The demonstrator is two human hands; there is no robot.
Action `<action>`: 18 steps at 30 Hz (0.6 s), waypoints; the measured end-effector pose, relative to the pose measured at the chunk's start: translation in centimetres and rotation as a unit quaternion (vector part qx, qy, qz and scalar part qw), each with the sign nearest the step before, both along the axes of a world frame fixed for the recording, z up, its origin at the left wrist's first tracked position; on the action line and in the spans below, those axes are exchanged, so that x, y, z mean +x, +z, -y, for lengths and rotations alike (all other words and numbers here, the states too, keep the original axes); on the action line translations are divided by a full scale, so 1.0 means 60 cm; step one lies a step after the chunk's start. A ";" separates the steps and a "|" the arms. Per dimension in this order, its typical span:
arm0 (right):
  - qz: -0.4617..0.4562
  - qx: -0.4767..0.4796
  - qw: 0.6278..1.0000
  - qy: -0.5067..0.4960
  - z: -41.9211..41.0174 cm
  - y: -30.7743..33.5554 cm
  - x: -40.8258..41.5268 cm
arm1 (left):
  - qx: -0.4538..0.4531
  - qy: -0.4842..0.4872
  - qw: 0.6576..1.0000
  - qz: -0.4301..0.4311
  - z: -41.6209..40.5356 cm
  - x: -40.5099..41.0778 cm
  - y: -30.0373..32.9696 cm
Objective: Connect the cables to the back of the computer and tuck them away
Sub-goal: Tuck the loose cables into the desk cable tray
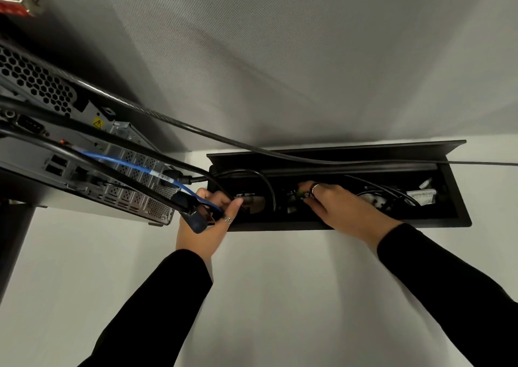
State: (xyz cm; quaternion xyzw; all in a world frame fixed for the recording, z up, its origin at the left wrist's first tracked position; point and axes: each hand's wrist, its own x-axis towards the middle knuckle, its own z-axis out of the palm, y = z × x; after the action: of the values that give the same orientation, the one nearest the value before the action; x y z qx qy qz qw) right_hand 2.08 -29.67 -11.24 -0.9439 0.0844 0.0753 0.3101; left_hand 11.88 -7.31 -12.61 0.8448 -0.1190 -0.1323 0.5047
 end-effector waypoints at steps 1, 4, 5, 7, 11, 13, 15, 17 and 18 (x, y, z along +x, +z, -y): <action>-0.005 0.009 1.000 -0.006 -0.001 -0.002 0.003 | -0.004 0.001 1.000 -0.003 0.000 0.000 0.001; 0.003 0.016 0.999 -0.038 -0.001 -0.006 0.012 | 0.005 -0.002 1.000 0.010 0.004 -0.001 0.004; 0.005 0.013 0.999 -0.047 -0.003 -0.008 0.014 | 0.003 -0.002 1.000 0.013 0.004 -0.002 0.006; 0.000 0.010 0.998 -0.059 -0.009 -0.012 0.017 | -0.003 -0.003 1.000 0.018 0.005 -0.003 0.007; -0.024 0.056 0.996 -0.062 -0.012 -0.011 0.024 | 0.016 -0.018 0.999 0.037 0.009 -0.003 0.012; -0.036 0.064 0.996 -0.049 -0.009 -0.004 0.028 | 0.019 -0.021 0.999 0.033 0.009 -0.002 0.011; -0.051 0.082 0.995 -0.038 -0.006 0.002 0.031 | 0.011 -0.012 1.000 0.025 0.008 -0.003 0.010; -0.065 0.116 0.991 -0.027 -0.002 0.003 0.032 | 0.009 -0.007 0.999 0.033 0.009 -0.006 0.014; -0.070 0.132 0.989 -0.018 -0.002 0.003 0.034 | 0.007 -0.008 0.999 0.036 0.007 -0.005 0.015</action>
State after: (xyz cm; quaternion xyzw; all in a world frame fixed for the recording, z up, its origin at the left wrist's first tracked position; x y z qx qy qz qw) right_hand 4.14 -29.53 -11.03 -0.8854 0.1118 0.1466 0.4268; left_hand 11.56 -7.72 -11.71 0.8518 -0.1431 -0.1064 0.4926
